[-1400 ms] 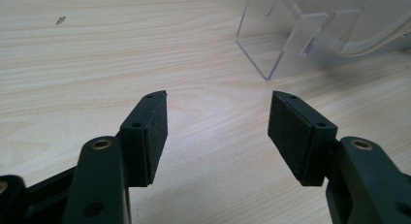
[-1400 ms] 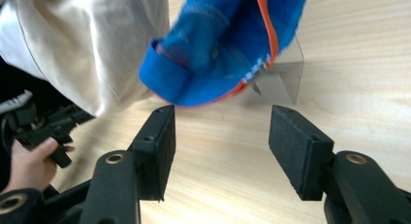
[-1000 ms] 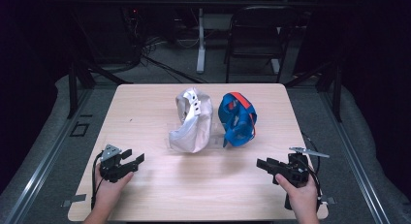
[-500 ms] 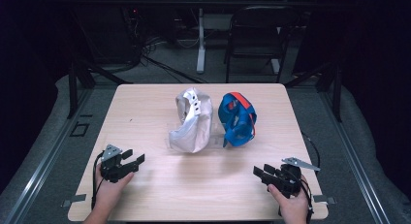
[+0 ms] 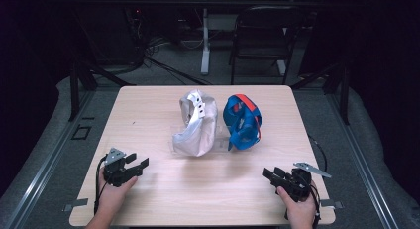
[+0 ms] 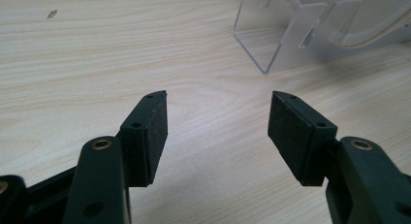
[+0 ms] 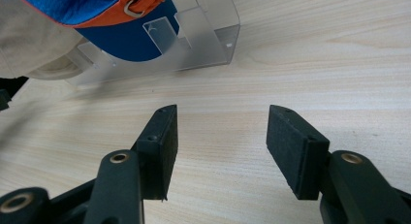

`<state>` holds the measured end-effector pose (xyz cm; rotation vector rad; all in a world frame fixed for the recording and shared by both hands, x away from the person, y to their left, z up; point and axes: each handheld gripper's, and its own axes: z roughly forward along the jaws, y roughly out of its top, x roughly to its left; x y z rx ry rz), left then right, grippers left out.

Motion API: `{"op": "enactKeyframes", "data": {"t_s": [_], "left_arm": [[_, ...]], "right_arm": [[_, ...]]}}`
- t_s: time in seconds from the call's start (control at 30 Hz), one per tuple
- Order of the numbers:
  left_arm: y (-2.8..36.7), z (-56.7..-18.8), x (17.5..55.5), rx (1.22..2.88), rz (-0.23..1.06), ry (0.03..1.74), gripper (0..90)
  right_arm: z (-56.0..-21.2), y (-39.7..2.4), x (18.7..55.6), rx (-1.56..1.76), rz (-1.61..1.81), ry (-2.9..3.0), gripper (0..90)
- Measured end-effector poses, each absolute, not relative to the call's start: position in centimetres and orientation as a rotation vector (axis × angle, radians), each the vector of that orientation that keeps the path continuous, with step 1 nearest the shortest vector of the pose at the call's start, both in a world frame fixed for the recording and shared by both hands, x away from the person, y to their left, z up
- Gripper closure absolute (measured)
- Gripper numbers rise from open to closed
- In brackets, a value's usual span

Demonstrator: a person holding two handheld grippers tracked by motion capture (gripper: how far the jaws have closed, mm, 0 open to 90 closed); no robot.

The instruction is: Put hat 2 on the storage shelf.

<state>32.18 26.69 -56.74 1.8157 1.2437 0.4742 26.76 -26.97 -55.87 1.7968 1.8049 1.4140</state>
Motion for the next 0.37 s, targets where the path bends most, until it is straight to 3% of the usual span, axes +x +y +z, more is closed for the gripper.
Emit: {"op": "enactKeyframes", "data": {"t_s": [0.37], "left_arm": [[26.73, -56.87, 32.34, 1.812, 0.469, 1.248, 40.1]], "right_arm": [[-56.1, -27.17, 26.99, 1.803, 1.418, 1.815, 45.5]]}}
